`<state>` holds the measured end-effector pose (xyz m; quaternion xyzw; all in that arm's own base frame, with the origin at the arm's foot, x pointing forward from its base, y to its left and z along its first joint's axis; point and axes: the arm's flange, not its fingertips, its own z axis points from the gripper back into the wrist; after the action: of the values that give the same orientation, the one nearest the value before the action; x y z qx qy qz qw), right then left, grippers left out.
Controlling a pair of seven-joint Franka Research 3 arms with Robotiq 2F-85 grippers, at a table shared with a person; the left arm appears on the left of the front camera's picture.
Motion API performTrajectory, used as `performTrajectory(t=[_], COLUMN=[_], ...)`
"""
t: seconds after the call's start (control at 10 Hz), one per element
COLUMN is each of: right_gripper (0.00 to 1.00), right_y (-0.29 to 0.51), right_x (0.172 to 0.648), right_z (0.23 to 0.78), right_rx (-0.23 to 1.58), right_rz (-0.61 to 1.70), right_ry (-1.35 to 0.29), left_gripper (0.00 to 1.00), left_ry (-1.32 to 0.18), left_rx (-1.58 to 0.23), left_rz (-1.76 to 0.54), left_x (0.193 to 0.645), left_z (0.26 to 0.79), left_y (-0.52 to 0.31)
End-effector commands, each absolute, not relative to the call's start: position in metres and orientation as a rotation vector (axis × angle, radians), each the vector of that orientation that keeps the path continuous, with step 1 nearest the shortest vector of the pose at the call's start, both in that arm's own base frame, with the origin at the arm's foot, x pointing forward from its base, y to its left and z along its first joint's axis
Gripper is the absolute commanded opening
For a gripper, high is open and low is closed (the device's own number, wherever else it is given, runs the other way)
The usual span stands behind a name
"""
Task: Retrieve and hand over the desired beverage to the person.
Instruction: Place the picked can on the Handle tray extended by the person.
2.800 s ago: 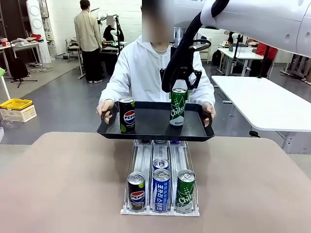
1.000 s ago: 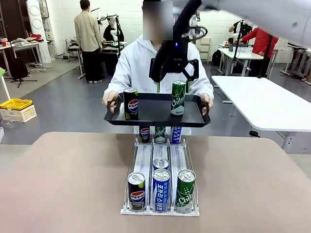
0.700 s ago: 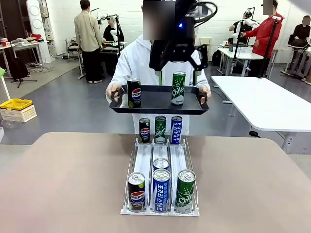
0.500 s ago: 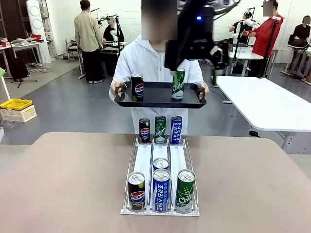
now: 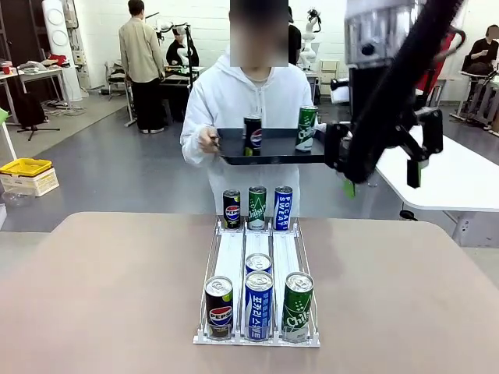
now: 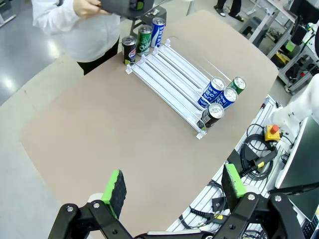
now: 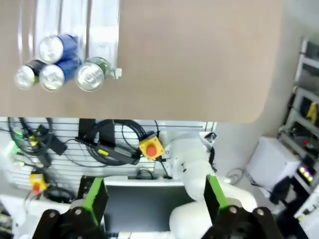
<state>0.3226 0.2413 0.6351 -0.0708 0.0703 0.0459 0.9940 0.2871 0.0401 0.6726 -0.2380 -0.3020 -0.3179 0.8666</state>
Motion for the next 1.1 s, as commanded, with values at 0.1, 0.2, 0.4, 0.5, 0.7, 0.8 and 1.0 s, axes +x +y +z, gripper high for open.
performTrajectory(t=[0.1, 0.2, 0.4, 0.5, 0.7, 0.8, 1.0], right_gripper=[1.0, 1.0, 1.0, 1.0, 1.0, 1.0, 1.0], right_y=[0.241, 0.241, 0.241, 0.241, 0.241, 0.241, 0.241], right_x=[0.323, 0.323, 0.323, 0.323, 0.323, 0.323, 0.323], right_z=[0.635, 0.635, 0.635, 0.635, 0.635, 0.635, 0.635], right_rx=[-0.142, -0.142, -0.142, -0.142, -0.142, -0.142, -0.142], right_rz=[0.092, 0.092, 0.092, 0.092, 0.092, 0.092, 0.092], right_ry=[0.141, 0.141, 0.141, 0.141, 0.141, 0.141, 0.141], left_gripper=[1.0, 1.0, 1.0, 1.0, 1.0, 1.0, 1.0], left_ry=[-0.636, -0.636, -0.636, -0.636, -0.636, -0.636, -0.636], left_rx=[-0.505, -0.505, -0.505, -0.505, -0.505, -0.505, -0.505], left_rz=[-0.67, -0.67, -0.67, -0.67, -0.67, -0.67, -0.67], left_x=[0.287, 0.287, 0.287, 0.287, 0.287, 0.287, 0.287], left_z=[0.673, 0.673, 0.673, 0.673, 0.673, 0.673, 0.673], left_y=[0.041, 0.041, 0.041, 0.041, 0.041, 0.041, 0.041])
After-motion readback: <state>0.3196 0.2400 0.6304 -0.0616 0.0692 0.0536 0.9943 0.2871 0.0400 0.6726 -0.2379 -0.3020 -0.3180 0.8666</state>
